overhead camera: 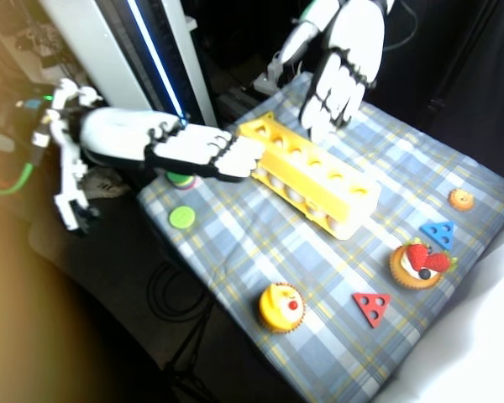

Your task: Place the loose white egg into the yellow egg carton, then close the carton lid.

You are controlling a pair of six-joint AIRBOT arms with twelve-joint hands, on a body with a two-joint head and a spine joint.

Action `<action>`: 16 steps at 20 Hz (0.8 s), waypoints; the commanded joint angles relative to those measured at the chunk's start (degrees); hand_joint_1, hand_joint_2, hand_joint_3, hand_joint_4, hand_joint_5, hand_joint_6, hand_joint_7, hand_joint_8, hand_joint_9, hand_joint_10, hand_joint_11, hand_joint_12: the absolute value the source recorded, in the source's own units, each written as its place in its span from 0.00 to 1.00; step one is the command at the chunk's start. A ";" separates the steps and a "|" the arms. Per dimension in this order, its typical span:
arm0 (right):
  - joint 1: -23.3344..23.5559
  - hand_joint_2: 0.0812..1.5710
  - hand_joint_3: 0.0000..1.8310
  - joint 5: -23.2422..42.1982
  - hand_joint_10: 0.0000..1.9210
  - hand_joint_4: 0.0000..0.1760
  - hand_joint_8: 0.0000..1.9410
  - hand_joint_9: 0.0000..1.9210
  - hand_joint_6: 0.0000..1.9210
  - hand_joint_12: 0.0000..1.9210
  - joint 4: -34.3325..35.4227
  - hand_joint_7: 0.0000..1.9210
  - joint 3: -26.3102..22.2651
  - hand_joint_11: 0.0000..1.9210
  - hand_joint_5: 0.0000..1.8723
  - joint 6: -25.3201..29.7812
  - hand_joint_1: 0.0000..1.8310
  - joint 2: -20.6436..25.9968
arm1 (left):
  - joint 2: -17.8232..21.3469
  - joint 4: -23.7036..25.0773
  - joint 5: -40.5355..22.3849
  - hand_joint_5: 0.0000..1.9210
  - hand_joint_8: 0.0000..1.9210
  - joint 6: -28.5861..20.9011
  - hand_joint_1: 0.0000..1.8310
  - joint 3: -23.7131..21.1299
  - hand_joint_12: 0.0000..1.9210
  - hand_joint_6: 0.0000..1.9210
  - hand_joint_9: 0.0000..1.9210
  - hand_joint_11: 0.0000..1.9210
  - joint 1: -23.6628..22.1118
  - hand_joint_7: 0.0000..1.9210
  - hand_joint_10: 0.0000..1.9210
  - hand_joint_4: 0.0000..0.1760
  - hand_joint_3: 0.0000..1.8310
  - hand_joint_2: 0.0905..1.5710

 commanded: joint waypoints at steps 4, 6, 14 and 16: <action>-1.47 0.85 0.00 12.19 0.00 0.41 0.00 0.00 0.00 0.00 1.17 0.00 -0.71 0.00 0.00 -0.10 0.26 0.84 | 5.20 -24.77 -8.47 0.02 0.00 20.08 0.07 -2.71 0.53 0.00 0.03 0.00 4.03 0.04 0.02 0.42 0.00 0.89; -2.41 0.82 0.00 14.79 0.00 0.54 0.00 0.00 0.00 0.00 2.27 0.00 -0.93 0.00 0.00 -0.10 0.27 1.21 | 7.72 -36.51 -14.98 0.01 0.00 30.28 0.05 -4.59 0.55 0.00 0.01 0.00 9.03 0.01 0.00 0.00 0.00 0.87; -8.71 0.76 0.00 34.61 0.00 0.32 0.00 0.00 0.00 0.01 8.57 0.00 -2.12 0.02 0.00 -0.10 0.22 2.26 | 11.27 -61.11 -45.47 0.00 0.00 42.55 0.24 -7.96 0.00 0.00 0.00 0.00 26.32 0.00 0.00 0.73 0.00 0.72; -10.65 0.78 0.00 40.21 0.00 0.36 0.00 0.00 0.00 0.01 9.38 0.00 -2.44 0.01 0.00 0.97 0.22 2.70 | 11.68 -65.01 -53.63 0.00 0.00 43.09 0.17 -8.84 0.00 0.00 0.00 0.00 31.17 0.00 0.00 0.74 0.02 0.80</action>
